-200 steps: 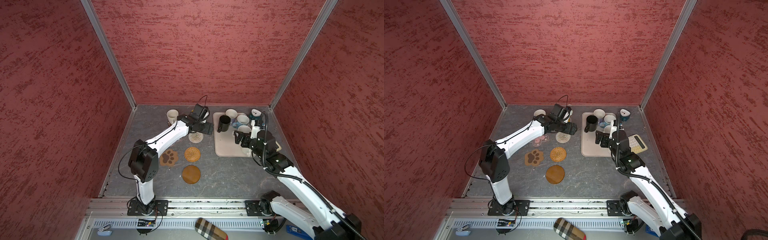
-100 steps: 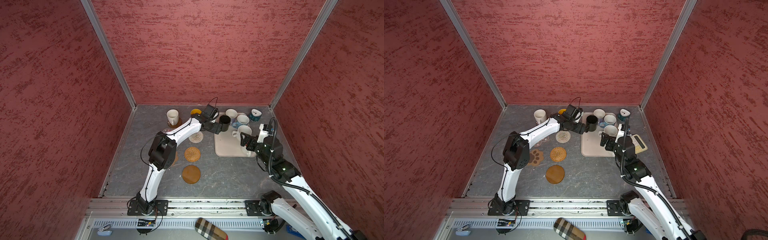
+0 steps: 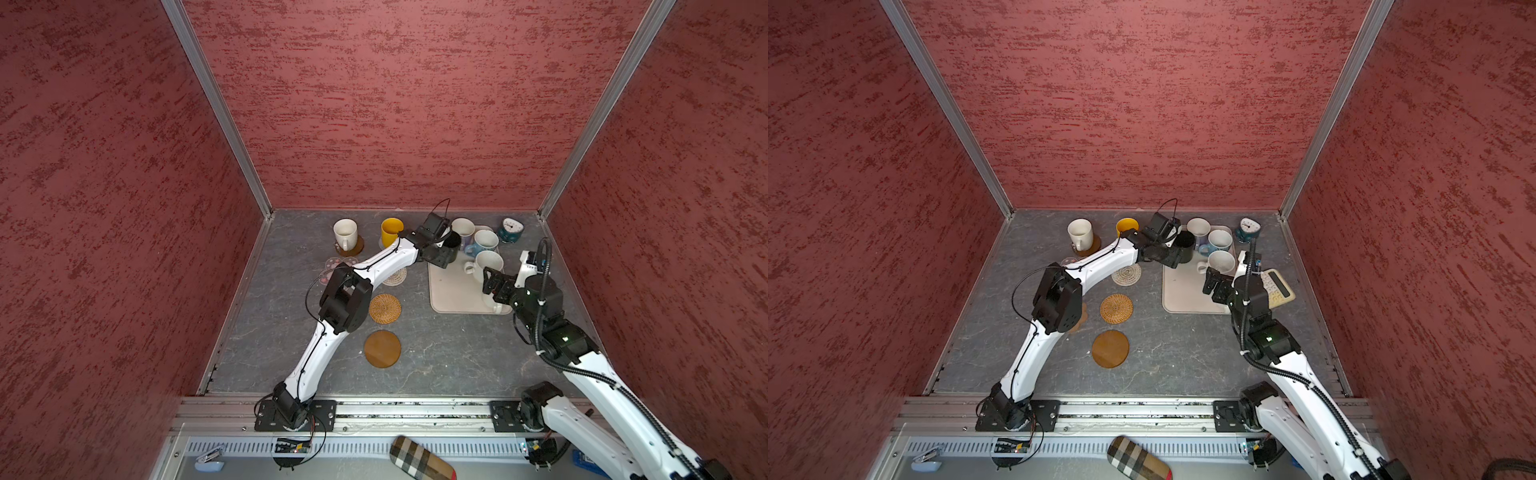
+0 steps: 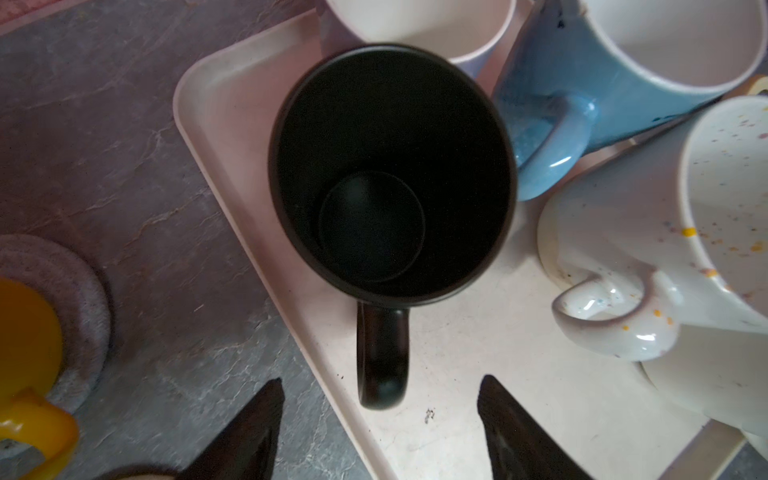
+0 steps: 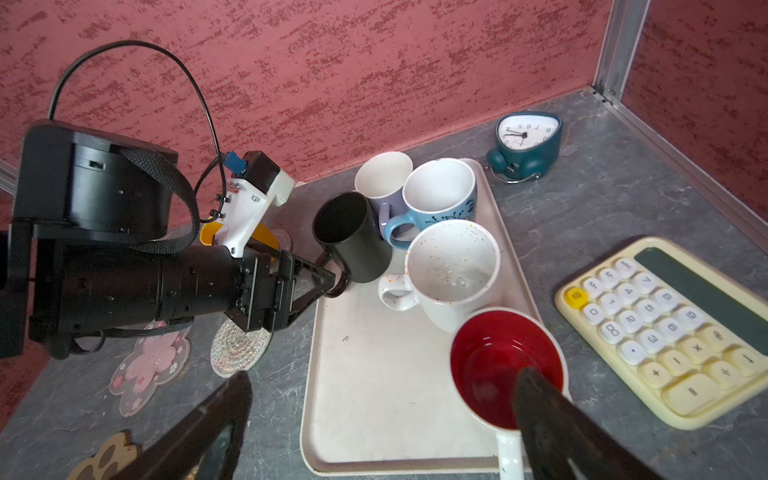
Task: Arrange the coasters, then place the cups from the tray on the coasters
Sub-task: 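Lower the left gripper into the black mug on the tray and grip its rim, then lift the black mug with the left gripper while the right gripper hovers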
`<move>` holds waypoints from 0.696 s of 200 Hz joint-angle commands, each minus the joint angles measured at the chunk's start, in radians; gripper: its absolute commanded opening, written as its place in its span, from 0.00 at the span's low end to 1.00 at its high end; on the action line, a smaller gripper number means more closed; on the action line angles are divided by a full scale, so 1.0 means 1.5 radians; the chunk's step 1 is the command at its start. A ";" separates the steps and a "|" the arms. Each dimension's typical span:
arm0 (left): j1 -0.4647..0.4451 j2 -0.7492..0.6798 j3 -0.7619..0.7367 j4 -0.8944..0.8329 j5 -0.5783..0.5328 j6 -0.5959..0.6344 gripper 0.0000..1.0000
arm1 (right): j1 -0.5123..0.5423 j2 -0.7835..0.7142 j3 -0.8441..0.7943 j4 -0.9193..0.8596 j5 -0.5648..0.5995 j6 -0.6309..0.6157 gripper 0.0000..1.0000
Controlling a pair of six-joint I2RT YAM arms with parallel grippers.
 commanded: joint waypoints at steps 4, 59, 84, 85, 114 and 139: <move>-0.004 0.027 0.029 0.001 -0.031 0.004 0.69 | -0.008 0.006 -0.004 0.025 0.008 0.002 0.99; -0.003 0.065 0.063 0.003 -0.047 0.005 0.57 | -0.022 0.027 -0.010 0.037 -0.015 0.006 0.99; -0.005 0.078 0.078 0.004 -0.043 0.003 0.49 | -0.027 0.025 -0.013 0.038 -0.020 0.007 0.99; -0.005 0.078 0.079 0.004 -0.043 0.003 0.49 | -0.027 0.024 -0.013 0.039 -0.020 0.007 0.99; -0.010 0.089 0.092 -0.001 -0.044 0.007 0.42 | -0.032 0.026 -0.016 0.040 -0.026 0.007 0.99; -0.012 0.091 0.094 -0.007 -0.053 0.013 0.37 | -0.035 0.029 -0.017 0.046 -0.035 0.009 0.99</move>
